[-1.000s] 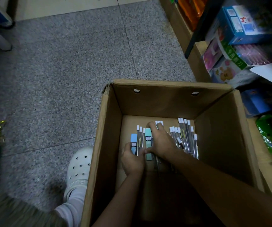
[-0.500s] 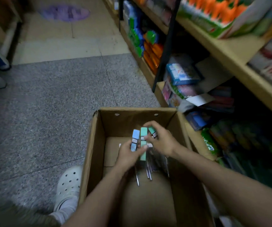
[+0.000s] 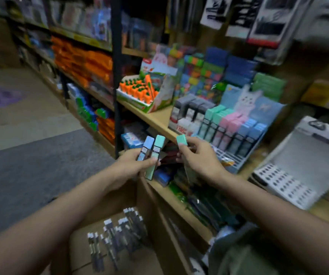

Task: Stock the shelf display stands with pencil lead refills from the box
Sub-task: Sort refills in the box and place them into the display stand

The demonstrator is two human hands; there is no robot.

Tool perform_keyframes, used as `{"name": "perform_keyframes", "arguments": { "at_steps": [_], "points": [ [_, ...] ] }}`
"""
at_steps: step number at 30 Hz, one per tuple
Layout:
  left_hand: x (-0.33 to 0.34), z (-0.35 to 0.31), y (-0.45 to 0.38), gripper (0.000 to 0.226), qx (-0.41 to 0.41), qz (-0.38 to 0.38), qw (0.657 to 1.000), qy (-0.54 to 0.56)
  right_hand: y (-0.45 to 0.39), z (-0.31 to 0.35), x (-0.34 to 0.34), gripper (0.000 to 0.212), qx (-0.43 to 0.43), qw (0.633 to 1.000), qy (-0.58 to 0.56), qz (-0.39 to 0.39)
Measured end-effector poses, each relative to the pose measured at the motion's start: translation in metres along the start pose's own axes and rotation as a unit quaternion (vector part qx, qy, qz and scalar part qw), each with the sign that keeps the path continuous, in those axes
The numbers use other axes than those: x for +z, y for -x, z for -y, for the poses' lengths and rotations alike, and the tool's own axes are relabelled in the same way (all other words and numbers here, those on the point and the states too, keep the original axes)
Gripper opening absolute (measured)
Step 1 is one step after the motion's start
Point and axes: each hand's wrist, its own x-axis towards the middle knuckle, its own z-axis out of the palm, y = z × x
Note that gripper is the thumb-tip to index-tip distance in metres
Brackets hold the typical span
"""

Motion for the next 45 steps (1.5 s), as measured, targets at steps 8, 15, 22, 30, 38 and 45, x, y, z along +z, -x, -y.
{"name": "perform_keyframes", "arguments": {
  "at_steps": [8, 15, 22, 30, 38, 45],
  "points": [
    [0.044, -0.038, -0.028, 0.014, 0.063, 0.032, 0.997, 0.031, 0.014, 0.028, -0.1, 0.01, -0.027, 0.964, 0.25, -0.084],
    [0.045, -0.049, -0.057, 0.023, 0.028, -0.003, 0.999, 0.041, -0.029, 0.046, -0.12, 0.018, -0.062, 0.934, 0.324, -0.134],
    [0.033, -0.047, -0.075, 0.015, 0.022, -0.011, 0.998, 0.066, -0.072, 0.028, -0.084, 0.028, -0.065, 0.917, 0.371, -0.131],
    [0.028, -0.043, -0.088, 0.017, 0.022, -0.022, 0.997, 0.073, -0.083, 0.019, -0.076, 0.029, -0.049, 0.913, 0.383, -0.132],
    [0.036, -0.041, -0.097, 0.017, 0.031, -0.006, 0.997, 0.072, -0.08, 0.007, -0.066, 0.026, -0.047, 0.917, 0.364, -0.158],
    [0.043, -0.043, -0.095, 0.016, 0.036, 0.004, 0.996, 0.086, -0.08, -0.001, -0.06, 0.021, -0.074, 0.902, 0.396, -0.156]
  ]
}}
